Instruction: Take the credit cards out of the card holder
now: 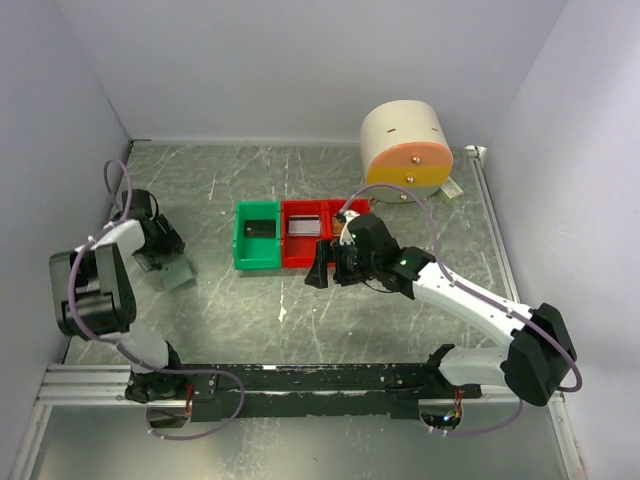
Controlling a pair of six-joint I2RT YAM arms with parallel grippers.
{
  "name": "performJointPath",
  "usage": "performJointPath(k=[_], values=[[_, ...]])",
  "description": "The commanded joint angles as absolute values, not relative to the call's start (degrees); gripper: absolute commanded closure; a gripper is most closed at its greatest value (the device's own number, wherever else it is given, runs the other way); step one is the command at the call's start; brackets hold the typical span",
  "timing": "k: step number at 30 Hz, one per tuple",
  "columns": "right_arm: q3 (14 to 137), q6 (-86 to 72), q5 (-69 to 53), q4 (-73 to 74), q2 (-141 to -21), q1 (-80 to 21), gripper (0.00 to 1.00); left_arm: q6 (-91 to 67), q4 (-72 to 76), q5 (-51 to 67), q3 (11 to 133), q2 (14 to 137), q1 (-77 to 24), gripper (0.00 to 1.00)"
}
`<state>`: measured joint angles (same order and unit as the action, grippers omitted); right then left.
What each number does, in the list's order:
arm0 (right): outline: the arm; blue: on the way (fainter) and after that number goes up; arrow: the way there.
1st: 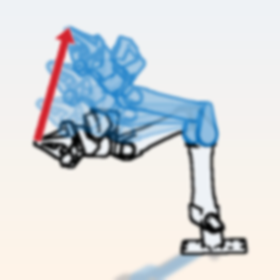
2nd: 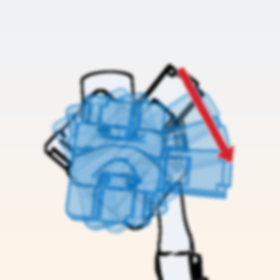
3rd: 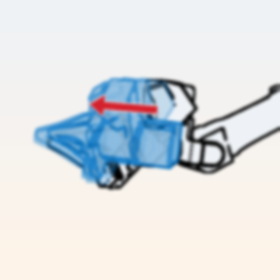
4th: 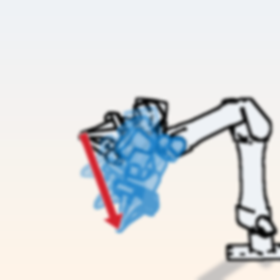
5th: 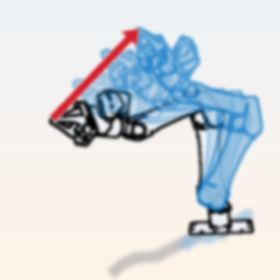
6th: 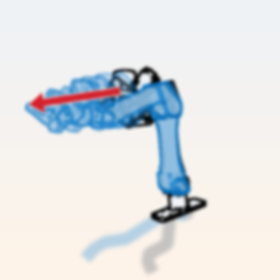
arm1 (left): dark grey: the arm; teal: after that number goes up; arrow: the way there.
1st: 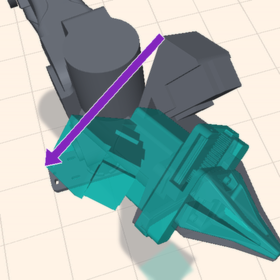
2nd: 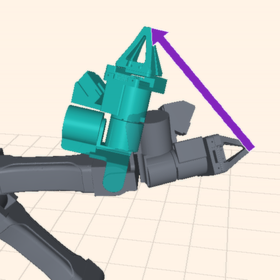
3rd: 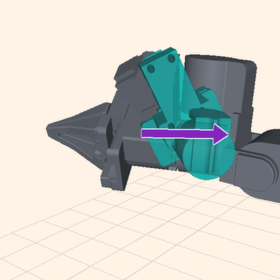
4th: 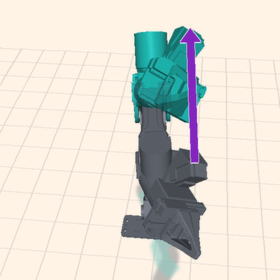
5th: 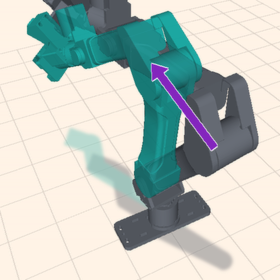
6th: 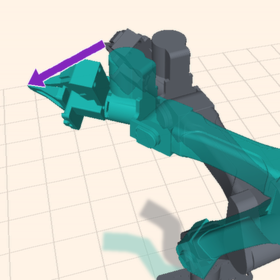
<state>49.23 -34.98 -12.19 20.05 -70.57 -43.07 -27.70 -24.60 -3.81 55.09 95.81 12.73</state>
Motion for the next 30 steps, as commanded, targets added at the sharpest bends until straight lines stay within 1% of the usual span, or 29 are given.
performJointPath(k=[1, 9, 13, 18, 20, 24, 25, 28, 30], values=[[48.8, -35.0, -11.8, 20.0, -71.8, -42.9, 0.14, -33.8, -27.6, 1.2, 44.9, 87.8, 8.1, 0.25], [48.0, -38.5, -14.5, 17.1, -72.5, -42.9, 0.14, -47.4, -27.9, 1.3, 32.7, 73.3, -10.1, 0.25], [46.7, -39.9, -15.3, 16.2, -71.7, -43.0, 0.14, -51.5, -31.4, -1.6, 30.8, 67.4, -16.5, 0.25], [42.6, -42.7, -16.9, 13.1, -70.3, -43.1, 0.14, -59.9, -30.4, -3.5, 27.7, 61.3, -30.0, 0.25], [40.6, -44.5, -17.9, 11.3, -69.7, -43.3, 0.15, -64.1, -27.1, -4.5, 26.7, 61.3, -36.7, 0.24], [36.3, -48.9, -18.3, 8.6, -67.0, -43.8, 0.15, -72.5, -22.7, -10.6, 28.8, 66.8, -50.1, 0.2], [35.2, -49.8, -18.2, 8.3, -66.1, -43.9, 0.15, -74.2, -22.5, -12.6, 30.4, 68.7, -53.3, 0.16], [32.0, -51.6, -17.7, 8.5, -63.0, -44.2, 0.15, -77.7, -25.1, -17.8, 37.1, 74.2, -60.2, 0.02], [30.6, -52.2, -17.3, 9.3, -60.6, -44.4, 0.15, -78.4, -27.6, -20.9, 40.6, 76.4, -62.6, 0.0]])
